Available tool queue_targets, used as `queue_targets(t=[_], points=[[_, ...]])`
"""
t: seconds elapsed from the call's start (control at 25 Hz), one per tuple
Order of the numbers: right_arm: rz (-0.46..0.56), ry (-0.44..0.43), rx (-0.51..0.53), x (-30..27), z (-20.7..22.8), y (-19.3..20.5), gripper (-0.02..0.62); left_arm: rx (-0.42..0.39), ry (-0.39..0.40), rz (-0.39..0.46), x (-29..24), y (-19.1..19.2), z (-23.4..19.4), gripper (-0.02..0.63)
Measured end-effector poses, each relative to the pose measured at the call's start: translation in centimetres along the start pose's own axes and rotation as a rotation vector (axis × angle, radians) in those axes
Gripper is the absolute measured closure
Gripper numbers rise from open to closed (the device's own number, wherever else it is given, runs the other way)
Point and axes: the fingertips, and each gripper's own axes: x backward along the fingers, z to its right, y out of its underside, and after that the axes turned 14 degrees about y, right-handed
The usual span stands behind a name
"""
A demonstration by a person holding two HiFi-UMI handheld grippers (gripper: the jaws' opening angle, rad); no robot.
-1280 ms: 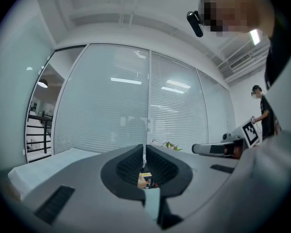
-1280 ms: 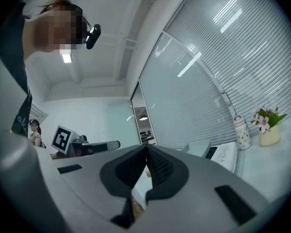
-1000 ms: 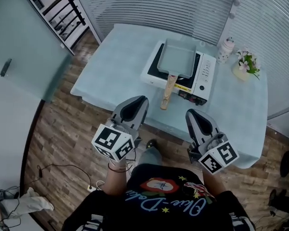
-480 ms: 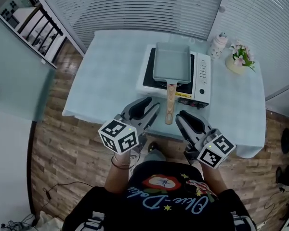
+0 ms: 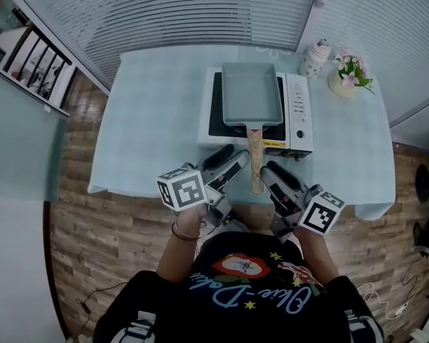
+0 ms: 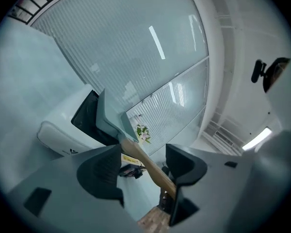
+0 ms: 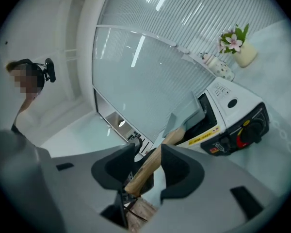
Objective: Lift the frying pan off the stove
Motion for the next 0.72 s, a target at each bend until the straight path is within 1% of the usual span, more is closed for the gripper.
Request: queue_targets(t=[0.08,0.16,0.28,0.36,0.4,0.56,0.72], points=[[-0.008,0.018,-0.029,-0.4,0.6,0.2,0.427,0.045,0.021,-0.004,-0.6,0.2,-0.5,0.336],[-0.020,0.013,-0.059,-0.7,0.7,0.5,0.416,0.075,0.044,-0.019,-1.0,0.6,-0.8,0.336],[-0.031,-0.018,-0.112,-1.0,0.6,0.5,0.400,0.113,0.079,-0.039,-1.9,1.2,-0.9,0.336],[-0.048,-0.042,-0.155,-1.1,0.6,0.7,0.361,0.143,0.092,-0.035,-2.4,1.5,-1.2,0.336],[-0.060,-0.055,-0.176,-1.2,0.7,0.9,0.356,0.155,0.093,-0.030,-2.6,1.5,-1.4,0.336],[-0.116,-0.106,-0.222,-1.9,0.3,1.5,0.356,0.174,0.105,-0.022,-3.5,1.1,-1.5,0.336],[-0.185,-0.159,-0.263,-2.4,-0.3,2.6,0.367,0.227,0.135,-0.018,-4.1,1.5,-1.5,0.336]])
